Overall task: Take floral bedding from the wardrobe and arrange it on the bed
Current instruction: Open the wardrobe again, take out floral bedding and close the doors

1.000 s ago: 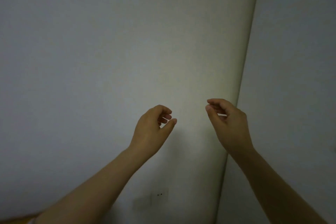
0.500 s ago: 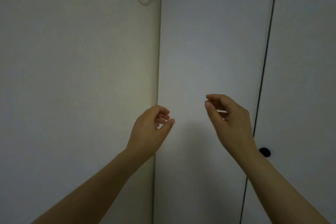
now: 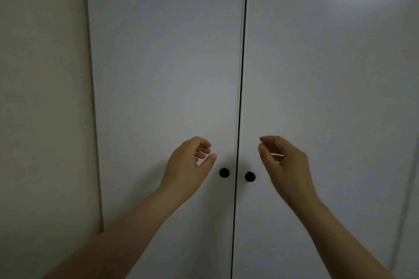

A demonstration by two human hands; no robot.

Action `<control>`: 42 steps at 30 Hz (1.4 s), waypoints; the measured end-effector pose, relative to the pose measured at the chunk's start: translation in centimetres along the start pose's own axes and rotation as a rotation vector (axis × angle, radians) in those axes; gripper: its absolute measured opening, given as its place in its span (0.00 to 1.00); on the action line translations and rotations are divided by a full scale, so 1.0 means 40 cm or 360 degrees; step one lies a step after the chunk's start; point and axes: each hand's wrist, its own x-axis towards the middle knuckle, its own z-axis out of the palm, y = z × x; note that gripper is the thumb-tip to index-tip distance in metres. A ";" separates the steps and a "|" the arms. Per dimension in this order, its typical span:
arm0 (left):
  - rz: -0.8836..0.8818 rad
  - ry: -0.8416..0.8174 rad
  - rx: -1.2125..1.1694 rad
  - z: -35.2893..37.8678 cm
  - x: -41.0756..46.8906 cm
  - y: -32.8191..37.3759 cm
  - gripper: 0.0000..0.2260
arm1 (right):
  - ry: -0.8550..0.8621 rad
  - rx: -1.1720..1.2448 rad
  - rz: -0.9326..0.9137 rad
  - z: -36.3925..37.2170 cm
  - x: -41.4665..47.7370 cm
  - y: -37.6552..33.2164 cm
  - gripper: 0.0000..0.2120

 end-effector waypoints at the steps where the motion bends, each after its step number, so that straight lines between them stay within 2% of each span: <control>1: 0.0030 -0.0022 0.0005 0.005 0.004 -0.007 0.07 | -0.0001 -0.0050 0.0041 0.007 -0.006 0.011 0.11; 7: 0.0084 -0.0178 -0.0035 0.044 -0.008 -0.072 0.10 | -0.0034 -0.0403 0.0216 0.071 -0.051 0.067 0.15; 11: 0.0190 -0.0278 0.0115 0.054 -0.013 -0.110 0.19 | -0.0114 -0.0439 0.0296 0.116 -0.062 0.089 0.16; 16: 0.0154 -0.0452 0.0340 0.060 0.010 -0.154 0.29 | -0.0209 -0.0488 0.0286 0.149 -0.056 0.106 0.14; 20: 0.0207 -0.0454 0.0393 0.061 0.014 -0.167 0.29 | -0.0206 -0.0530 0.0274 0.166 -0.047 0.109 0.11; 31: 0.0144 -0.0500 0.0452 0.067 0.019 -0.162 0.31 | -0.0189 -0.0440 0.0277 0.165 -0.098 0.090 0.16; 42: 0.0020 -0.0635 0.0301 0.050 0.007 -0.132 0.30 | -0.0068 -0.0217 0.0287 0.081 -0.213 0.014 0.09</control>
